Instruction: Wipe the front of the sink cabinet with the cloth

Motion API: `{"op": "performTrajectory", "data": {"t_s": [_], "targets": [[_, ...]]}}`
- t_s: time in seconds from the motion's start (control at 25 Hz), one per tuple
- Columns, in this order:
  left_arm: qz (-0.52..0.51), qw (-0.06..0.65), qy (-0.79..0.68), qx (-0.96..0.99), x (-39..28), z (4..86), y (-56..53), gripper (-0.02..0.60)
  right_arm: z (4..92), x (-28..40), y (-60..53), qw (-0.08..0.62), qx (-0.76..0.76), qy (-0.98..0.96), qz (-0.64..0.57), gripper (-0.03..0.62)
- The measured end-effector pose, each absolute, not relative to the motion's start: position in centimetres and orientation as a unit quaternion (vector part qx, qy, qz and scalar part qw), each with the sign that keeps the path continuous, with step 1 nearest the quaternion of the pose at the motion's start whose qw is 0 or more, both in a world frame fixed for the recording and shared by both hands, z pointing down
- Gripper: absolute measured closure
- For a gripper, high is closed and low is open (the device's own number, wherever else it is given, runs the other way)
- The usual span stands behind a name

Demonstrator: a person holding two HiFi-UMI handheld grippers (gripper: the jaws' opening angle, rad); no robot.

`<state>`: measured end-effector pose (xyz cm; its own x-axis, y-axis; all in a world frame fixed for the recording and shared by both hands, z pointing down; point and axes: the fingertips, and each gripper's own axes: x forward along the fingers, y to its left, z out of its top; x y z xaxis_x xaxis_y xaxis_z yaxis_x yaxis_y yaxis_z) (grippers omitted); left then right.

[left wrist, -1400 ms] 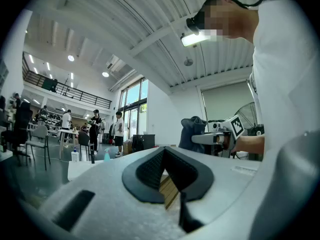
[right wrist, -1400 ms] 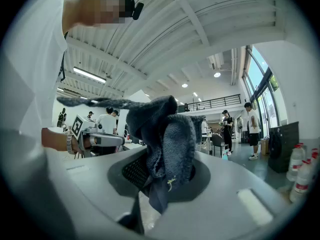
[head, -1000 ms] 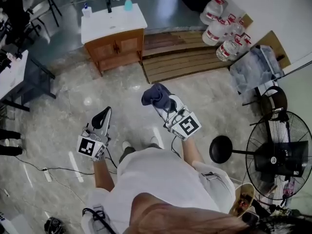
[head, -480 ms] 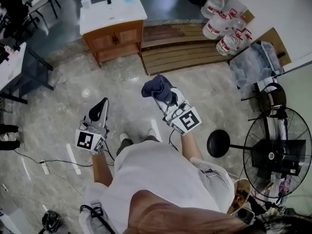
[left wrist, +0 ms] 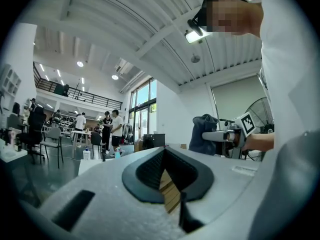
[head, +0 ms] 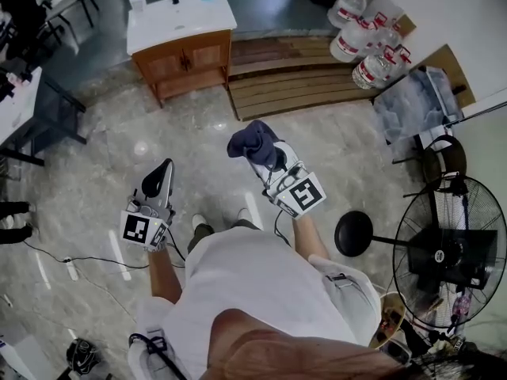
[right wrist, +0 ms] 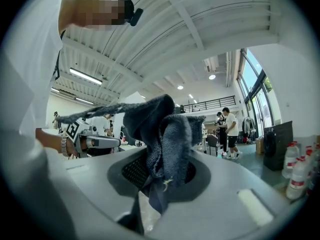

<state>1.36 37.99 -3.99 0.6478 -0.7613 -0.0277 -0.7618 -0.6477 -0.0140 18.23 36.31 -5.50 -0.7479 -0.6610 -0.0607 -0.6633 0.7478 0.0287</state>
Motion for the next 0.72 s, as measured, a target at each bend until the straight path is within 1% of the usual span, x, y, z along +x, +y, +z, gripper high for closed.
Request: {"op": "performTrajectory", "data": {"t_s": [0.48,0.72], "targets": [[-0.001,0.010,0.450,-0.893,6.0,-2.7,34.1,0.581,-4.1,22.9,32.6,0.021,-0.324,0.946,0.016,0.519],[-0.007,0.001,0.461,-0.887,5.4,-1.3,30.9,0.581,-2.2,22.2,29.4,0.016,-0.310,0.950,0.003,0.513]]}}
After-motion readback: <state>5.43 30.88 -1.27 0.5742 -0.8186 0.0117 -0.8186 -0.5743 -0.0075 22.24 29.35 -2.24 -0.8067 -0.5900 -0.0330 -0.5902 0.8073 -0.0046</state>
